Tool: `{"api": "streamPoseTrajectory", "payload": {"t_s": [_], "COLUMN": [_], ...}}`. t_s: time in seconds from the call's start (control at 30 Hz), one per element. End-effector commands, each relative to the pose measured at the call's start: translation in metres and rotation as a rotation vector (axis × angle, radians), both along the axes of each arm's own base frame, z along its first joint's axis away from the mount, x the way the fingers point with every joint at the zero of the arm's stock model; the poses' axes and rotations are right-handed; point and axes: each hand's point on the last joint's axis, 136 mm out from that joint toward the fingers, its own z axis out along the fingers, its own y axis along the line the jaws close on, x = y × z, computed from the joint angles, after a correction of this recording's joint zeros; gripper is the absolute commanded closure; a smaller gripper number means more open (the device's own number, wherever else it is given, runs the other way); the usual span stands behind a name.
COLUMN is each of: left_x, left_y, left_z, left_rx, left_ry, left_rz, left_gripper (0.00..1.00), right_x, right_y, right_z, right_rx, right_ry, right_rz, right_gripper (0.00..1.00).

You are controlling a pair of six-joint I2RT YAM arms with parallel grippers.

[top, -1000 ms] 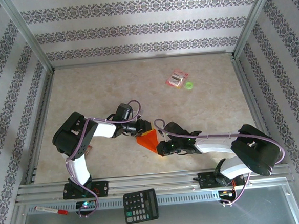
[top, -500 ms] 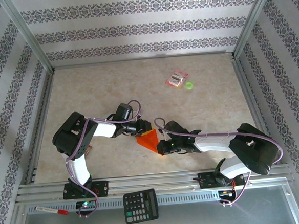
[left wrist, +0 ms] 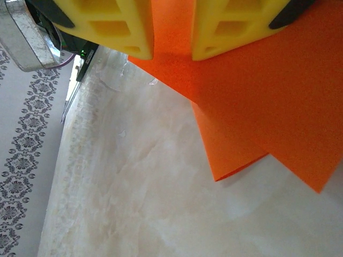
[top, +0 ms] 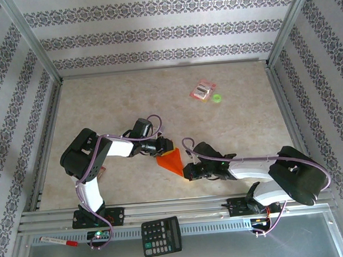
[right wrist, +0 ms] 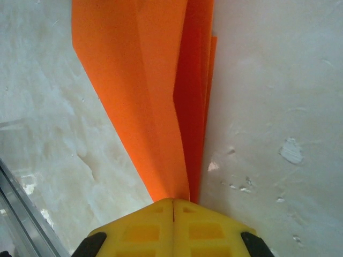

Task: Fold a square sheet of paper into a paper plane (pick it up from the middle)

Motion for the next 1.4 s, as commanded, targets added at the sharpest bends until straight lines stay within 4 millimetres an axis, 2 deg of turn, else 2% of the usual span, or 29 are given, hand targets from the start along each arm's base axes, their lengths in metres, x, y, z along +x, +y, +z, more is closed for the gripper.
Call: {"api": "streamPoseTrajectory", "payload": {"t_s": [0.0,0.37,0.63,0.9,0.97,1.2,1.37], "left_x": [-0.008,-0.01,-0.011,-0.01,-0.01,-0.01,-0.011], "left_y": [0.037,0.042,0.043,0.042,0.041,0.041,0.041], "left_z": [-0.052,-0.055,-0.056,-0.055,-0.055,-0.053,-0.054], "left_rx": [0.196,0.226,0.236,0.221,0.219,0.215,0.216], "left_ry": [0.087,0.088,0.09,0.093,0.094,0.091,0.093], "left_rz": [0.06,0.06,0.059,0.063,0.064,0.061,0.059], "left_gripper": [0.75,0.75,0.75,0.75,0.75,0.74,0.74], "right_x": [-0.034,-0.058,-0.06,-0.021,-0.012,0.006,0.018], "right_y": [-0.034,-0.053,-0.056,-0.017,-0.009,0.026,0.025], "right_z": [-0.035,-0.046,-0.037,0.027,0.035,0.035,0.021], "right_rx": [-0.151,-0.23,-0.213,-0.028,-0.013,-0.009,-0.045], "right_ry": [0.125,0.175,0.158,-0.016,-0.039,-0.03,-0.011], "right_rz": [-0.002,0.01,-0.011,-0.018,-0.011,0.056,0.053], "right_gripper": [1.0,1.0,1.0,1.0,1.0,0.97,0.97]}}
